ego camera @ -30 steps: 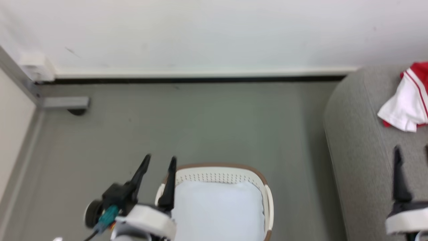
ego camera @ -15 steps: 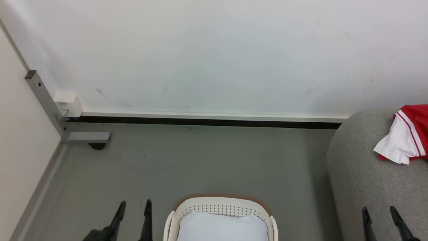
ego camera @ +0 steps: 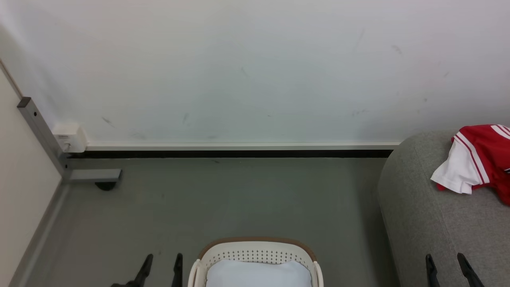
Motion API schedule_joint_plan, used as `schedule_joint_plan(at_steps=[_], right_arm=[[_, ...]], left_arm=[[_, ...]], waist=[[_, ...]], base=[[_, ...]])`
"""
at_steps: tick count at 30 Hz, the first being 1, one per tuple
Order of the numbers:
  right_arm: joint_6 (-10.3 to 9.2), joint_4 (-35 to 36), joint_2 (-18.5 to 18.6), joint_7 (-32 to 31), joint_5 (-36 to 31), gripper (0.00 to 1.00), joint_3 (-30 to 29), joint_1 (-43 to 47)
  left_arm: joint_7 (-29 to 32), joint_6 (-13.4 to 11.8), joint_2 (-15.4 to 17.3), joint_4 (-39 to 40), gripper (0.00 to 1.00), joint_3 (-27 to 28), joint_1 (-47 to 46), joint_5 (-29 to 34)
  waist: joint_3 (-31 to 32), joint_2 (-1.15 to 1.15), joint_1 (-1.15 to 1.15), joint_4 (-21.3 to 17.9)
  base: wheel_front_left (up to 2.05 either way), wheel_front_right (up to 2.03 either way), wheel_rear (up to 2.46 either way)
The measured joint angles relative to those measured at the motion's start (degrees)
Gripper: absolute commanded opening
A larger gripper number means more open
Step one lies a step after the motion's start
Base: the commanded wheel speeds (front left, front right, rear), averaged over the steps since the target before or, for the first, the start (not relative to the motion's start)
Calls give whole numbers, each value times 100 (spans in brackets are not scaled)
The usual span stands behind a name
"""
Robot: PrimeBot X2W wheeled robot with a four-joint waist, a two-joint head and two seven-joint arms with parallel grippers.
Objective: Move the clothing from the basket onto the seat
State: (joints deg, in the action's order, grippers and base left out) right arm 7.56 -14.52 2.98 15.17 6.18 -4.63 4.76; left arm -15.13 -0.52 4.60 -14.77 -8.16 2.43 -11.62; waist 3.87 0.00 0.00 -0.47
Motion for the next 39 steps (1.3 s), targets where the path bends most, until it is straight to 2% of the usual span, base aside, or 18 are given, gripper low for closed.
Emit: schedule_joint_plan(at_steps=[8, 9, 15, 39], right_arm=[[0, -42, -3, 0, 49, 100, 3, 3], [0, -45, -4, 0, 56, 0, 1, 3], [1, -279, -75, -100, 185, 0, 9, 21], [1, -203, -75, -704, 2718, 0, -37, -208]], left_arm=[[0, 127, -62, -104, 100, 82, -1, 109], [0, 151, -70, -115, 0, 77, -1, 143], [82, 159, -91, -348, 0, 67, 78, -14], [701, 350, -120, -235, 0, 470, -124, -2412]], waist=[[4, 0, 0, -25], [2, 0, 0, -22], [-5, 0, 0, -24], [-83, 0, 0, -10]], base=[[0, 0, 0], [0, 0, 0], [0, 0, 0], [0, 0, 0]])
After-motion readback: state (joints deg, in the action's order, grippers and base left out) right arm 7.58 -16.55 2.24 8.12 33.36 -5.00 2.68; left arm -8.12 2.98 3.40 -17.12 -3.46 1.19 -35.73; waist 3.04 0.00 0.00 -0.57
